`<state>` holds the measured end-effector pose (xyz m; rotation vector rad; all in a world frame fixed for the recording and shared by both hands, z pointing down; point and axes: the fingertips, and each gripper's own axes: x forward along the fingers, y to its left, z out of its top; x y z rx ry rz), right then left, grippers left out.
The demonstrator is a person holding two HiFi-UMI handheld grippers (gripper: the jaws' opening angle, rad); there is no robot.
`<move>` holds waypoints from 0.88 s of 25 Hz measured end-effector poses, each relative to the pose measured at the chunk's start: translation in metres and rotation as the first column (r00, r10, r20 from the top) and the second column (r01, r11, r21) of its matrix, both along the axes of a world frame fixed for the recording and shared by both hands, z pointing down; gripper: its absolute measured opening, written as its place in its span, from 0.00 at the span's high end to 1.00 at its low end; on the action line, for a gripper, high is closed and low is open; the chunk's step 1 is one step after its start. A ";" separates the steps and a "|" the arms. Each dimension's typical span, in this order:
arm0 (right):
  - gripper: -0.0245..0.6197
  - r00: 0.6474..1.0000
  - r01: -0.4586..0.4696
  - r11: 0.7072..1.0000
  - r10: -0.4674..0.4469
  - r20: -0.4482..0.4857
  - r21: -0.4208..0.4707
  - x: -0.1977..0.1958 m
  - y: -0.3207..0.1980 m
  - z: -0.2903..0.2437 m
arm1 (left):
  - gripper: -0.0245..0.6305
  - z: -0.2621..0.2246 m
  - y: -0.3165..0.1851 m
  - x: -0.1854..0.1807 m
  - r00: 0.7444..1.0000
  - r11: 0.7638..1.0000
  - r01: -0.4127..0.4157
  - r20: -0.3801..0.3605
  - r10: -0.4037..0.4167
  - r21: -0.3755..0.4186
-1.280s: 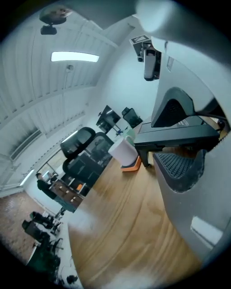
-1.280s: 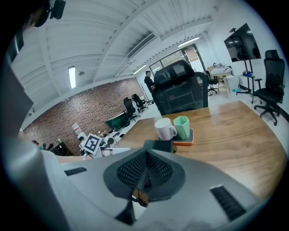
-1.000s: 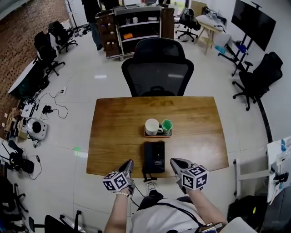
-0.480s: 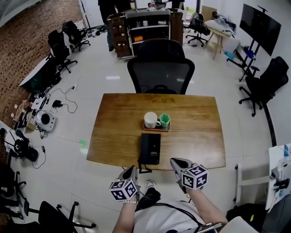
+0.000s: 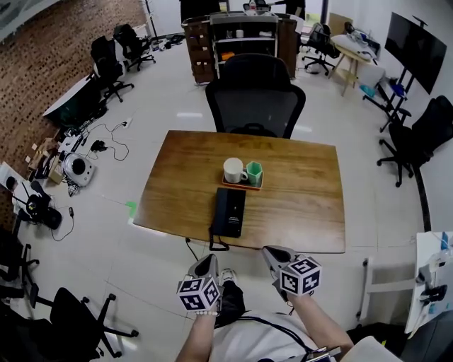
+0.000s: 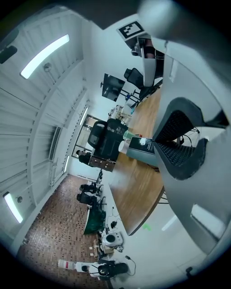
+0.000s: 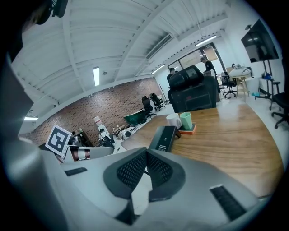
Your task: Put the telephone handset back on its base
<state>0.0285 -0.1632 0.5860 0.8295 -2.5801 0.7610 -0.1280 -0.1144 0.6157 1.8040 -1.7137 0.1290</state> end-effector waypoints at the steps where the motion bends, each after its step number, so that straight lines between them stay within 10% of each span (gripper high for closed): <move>1: 0.96 1.000 0.007 1.000 -0.007 0.000 -0.002 0.002 0.005 0.001 | 0.96 0.001 0.006 0.003 1.000 1.000 0.006 0.000 -0.006 -0.002; 22: 0.96 0.997 -0.048 0.992 0.055 -0.062 0.116 0.039 0.058 -0.009 | 0.96 -0.005 0.058 0.043 1.000 1.000 -0.015 0.024 0.015 0.007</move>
